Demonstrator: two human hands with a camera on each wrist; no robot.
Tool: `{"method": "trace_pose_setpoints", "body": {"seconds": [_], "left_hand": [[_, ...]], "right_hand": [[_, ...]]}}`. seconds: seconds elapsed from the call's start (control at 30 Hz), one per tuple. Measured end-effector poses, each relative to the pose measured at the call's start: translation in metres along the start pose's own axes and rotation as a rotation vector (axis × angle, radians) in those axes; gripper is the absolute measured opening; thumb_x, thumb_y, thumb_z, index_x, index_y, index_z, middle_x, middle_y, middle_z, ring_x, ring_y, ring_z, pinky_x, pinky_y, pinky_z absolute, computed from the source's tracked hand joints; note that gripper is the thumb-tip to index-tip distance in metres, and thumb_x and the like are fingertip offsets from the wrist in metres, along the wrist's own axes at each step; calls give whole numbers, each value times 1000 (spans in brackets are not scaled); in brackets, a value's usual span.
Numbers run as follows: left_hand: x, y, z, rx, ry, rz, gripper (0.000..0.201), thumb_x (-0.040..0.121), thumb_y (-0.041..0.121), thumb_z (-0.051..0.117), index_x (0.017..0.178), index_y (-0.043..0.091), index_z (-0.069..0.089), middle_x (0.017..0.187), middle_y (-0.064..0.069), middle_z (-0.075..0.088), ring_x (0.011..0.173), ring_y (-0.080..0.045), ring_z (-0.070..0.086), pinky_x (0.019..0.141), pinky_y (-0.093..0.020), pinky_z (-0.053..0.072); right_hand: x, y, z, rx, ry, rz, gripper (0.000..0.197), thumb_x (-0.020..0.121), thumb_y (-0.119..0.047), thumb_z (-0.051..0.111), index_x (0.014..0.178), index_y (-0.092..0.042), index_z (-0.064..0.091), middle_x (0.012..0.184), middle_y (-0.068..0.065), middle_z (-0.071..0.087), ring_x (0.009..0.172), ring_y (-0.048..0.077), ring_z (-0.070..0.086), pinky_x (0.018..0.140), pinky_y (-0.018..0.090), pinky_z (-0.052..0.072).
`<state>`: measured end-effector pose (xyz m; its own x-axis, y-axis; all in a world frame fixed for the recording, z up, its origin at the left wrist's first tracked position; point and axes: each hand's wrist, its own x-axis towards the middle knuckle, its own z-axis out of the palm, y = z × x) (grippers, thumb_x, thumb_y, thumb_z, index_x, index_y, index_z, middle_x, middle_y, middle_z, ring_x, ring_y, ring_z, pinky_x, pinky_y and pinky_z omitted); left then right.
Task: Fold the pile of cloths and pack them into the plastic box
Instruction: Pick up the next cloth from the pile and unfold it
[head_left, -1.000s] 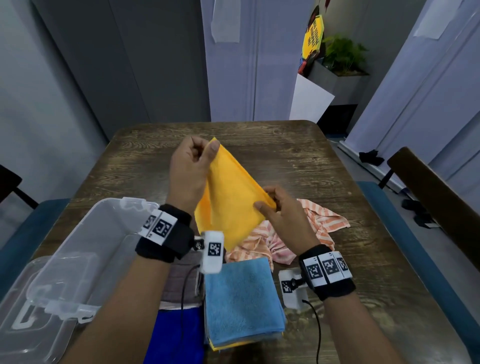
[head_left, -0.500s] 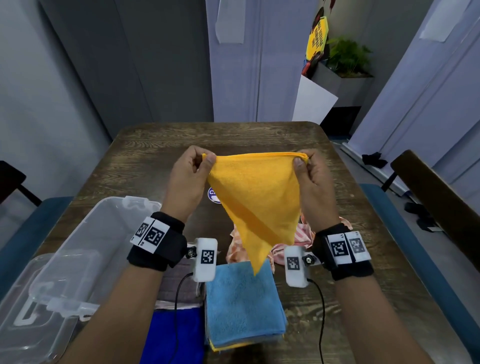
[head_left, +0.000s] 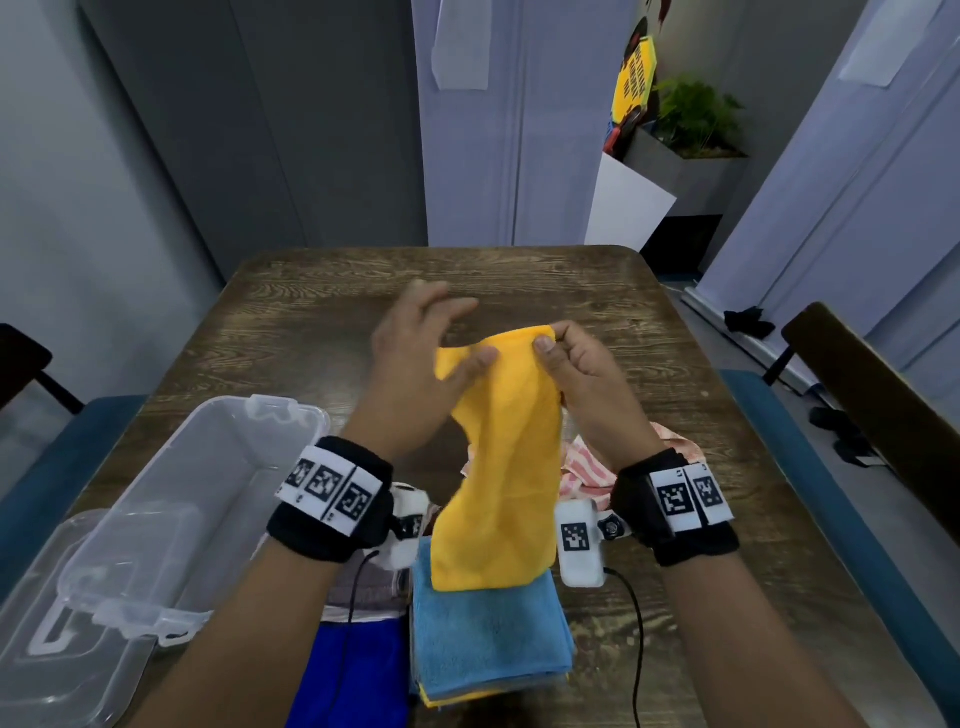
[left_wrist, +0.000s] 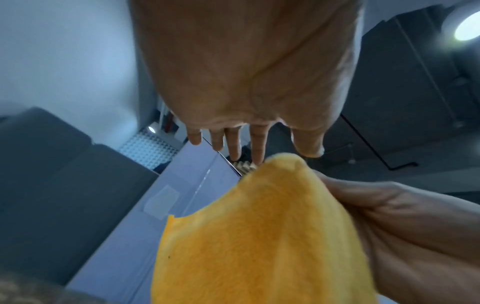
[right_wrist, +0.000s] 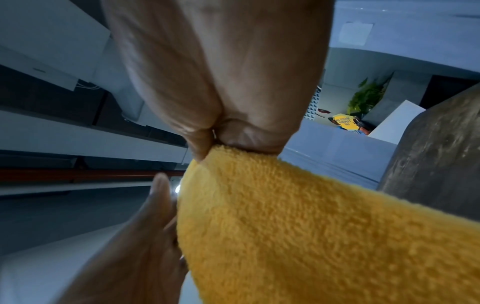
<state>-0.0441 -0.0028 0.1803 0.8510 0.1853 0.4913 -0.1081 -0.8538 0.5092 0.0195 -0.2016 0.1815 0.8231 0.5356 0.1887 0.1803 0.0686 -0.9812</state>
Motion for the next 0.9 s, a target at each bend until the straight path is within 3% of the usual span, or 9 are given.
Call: {"method": "trace_pose_setpoints", "body": {"seconds": [0.07,0.1,0.17,0.27,0.4,0.47,0.6,0.8,0.9], "left_hand": [[-3,11,15,-50,-127,63,60,93,65,47,141,29,49,148,6,46,146,-12,29,121,-44,19],[-3,12,21,-100,-145,61,56,94,64,48,137,28,51,141,7,54,140,-12,39,119,-48,27],[-1,11,26,-190,-126,68,42,94,57,53,120,24,60,116,8,64,111,-12,58,100,-49,44],[-2,15,29,-204,-127,119,20,98,39,58,98,20,55,91,6,55,82,-10,52,76,-35,42],[2,28,14,-284,26,44,15,101,22,58,94,13,50,73,5,50,64,-2,48,56,-16,34],[8,33,0,-271,136,32,15,103,22,54,97,9,51,72,6,48,62,-1,47,54,-13,33],[21,42,-27,-257,255,49,18,105,24,51,99,8,52,71,-5,48,63,-11,45,54,-20,33],[42,38,-49,-261,367,54,15,105,28,52,96,16,49,74,-11,49,61,-3,40,55,-17,31],[45,45,-51,-256,350,73,18,105,26,53,96,11,52,76,-4,49,64,-1,42,58,-13,33]], "right_hand": [[-2,4,5,22,-25,21,24,108,-32,44,97,-13,55,72,-2,55,65,9,51,60,26,44],[-2,7,7,38,-27,43,31,107,-39,44,98,-12,54,77,5,51,69,17,49,64,33,43],[-5,10,8,76,-17,105,50,100,-57,47,104,-8,52,89,9,49,83,24,48,76,45,42],[-8,13,4,105,-22,172,65,91,-69,53,111,-7,50,89,10,50,87,26,49,82,49,44],[-12,15,6,17,-178,145,37,92,-26,70,117,-8,49,103,23,70,95,40,68,83,51,54],[-16,21,7,-54,-241,136,31,96,-12,66,123,-3,54,114,23,70,106,41,67,91,54,54],[-23,42,2,-247,-284,166,12,102,-16,58,106,-12,69,105,9,76,96,23,73,89,44,57],[-30,110,3,-395,-334,284,50,95,-47,57,93,3,63,95,24,70,85,38,68,82,58,53],[-38,137,2,-394,-361,330,36,101,-36,57,96,-2,67,97,17,72,92,34,69,87,51,53]]}}
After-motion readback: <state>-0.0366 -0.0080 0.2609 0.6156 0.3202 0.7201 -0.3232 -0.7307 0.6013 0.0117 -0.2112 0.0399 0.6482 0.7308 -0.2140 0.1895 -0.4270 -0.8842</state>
